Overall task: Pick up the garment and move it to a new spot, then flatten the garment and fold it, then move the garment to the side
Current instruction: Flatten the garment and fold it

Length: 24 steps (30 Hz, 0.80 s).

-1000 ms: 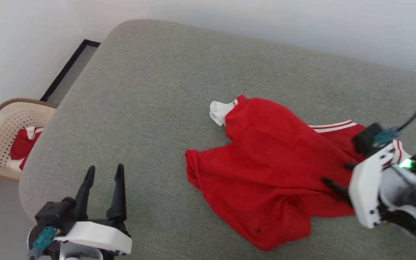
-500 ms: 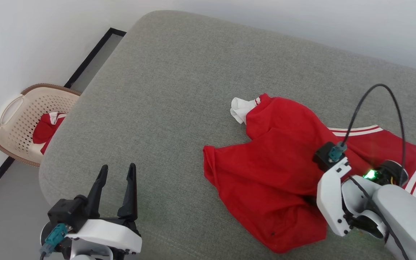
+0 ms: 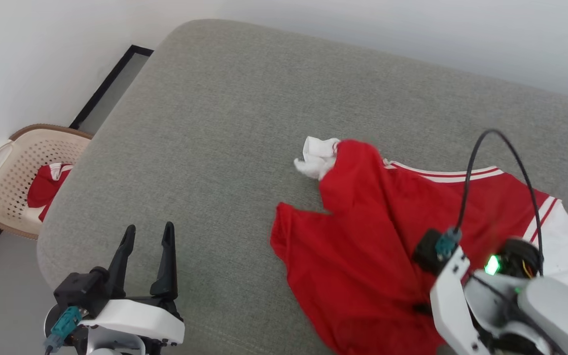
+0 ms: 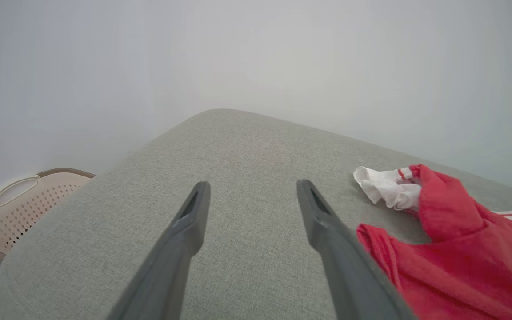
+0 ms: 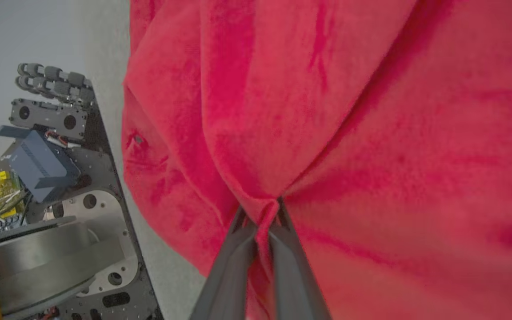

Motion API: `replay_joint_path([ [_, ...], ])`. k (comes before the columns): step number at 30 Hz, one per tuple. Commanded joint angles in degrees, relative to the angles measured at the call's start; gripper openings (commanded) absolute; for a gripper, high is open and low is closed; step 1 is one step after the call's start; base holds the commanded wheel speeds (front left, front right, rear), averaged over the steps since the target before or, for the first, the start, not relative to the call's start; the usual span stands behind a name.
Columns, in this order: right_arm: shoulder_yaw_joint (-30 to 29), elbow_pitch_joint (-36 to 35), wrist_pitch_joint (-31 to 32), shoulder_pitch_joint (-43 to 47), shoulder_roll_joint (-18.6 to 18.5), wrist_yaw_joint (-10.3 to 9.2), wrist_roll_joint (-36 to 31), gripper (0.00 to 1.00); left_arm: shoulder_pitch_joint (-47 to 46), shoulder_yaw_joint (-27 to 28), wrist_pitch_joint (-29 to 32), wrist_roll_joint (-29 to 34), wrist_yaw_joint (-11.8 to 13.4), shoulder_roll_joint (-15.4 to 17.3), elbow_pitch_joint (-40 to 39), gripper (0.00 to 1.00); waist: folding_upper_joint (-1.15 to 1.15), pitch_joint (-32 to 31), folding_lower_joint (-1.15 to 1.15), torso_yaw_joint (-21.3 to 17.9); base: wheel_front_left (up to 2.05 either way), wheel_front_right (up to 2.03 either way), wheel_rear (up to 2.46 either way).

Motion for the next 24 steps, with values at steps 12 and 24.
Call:
replay_joint_path([
  [12, -1.3, -7.5, 1.0, 8.1, -3.1, 0.0, 1.5, 0.97, 0.1, 0.9, -0.3, 0.9, -0.9, 0.3, 0.3, 1.0, 0.0, 0.2, 0.0, -2.3, 0.0, 0.0, 0.0],
  [24, -17.3, -7.8, -6.3, 13.1, 3.1, 0.0, -1.8, 1.0, -3.8, 0.3, 8.8, -2.5, -4.8, 5.1, -3.1, 1.0, 0.0, -1.4, 0.0, -7.4, 0.0, 0.0, 0.0],
])
